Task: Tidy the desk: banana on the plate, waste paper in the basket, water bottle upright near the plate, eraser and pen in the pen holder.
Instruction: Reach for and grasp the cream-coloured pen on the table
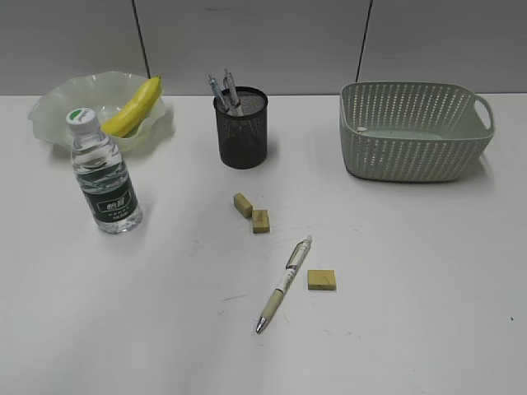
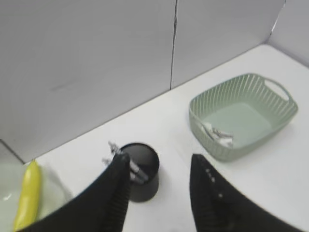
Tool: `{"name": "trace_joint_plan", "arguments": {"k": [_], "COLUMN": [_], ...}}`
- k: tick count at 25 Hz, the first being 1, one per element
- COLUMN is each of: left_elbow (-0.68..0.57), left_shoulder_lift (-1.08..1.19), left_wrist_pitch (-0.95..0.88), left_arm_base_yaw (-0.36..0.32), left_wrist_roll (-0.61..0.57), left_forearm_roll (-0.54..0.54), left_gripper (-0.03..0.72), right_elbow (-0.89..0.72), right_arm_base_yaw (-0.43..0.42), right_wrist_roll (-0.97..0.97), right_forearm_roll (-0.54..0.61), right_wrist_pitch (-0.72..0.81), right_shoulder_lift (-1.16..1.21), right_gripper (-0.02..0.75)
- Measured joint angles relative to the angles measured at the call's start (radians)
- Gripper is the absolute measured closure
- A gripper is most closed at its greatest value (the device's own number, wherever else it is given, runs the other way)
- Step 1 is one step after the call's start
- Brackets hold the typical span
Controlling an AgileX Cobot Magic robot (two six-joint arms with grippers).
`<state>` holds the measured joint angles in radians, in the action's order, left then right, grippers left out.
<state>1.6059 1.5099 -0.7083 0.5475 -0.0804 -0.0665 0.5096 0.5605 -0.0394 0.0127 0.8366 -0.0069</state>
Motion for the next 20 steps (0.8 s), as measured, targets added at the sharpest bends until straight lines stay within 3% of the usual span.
{"name": "trace_joint_plan", "arguments": {"k": [9,13,16,20], "left_elbow": [0.0,-0.026,-0.117,-0.331], "left_shoulder_lift": [-0.293,-0.427,-0.565,-0.772], "left_wrist_pitch": [-0.432,-0.5,-0.503,-0.506], "left_arm_base_yaw": [0.0,0.0,0.0,0.001], "left_wrist_roll": [0.0,0.019,0.041,0.048], "left_forearm_roll": [0.041,0.044,0.048,0.049], "left_gripper": [0.386,0.395,0.398,0.399], "right_elbow": [0.0,0.0,0.0,0.0], "right_arm_base_yaw": [0.0,0.0,0.0,0.0], "right_wrist_roll": [0.0,0.0,0.0,0.0], "right_forearm_roll": [-0.001,-0.001,-0.001,-0.004], "right_wrist_pitch": [0.0,0.0,0.0,0.0], "right_shoulder_lift": [0.0,0.0,0.0,0.0], "right_gripper": [0.386,0.386,0.386,0.386]}}
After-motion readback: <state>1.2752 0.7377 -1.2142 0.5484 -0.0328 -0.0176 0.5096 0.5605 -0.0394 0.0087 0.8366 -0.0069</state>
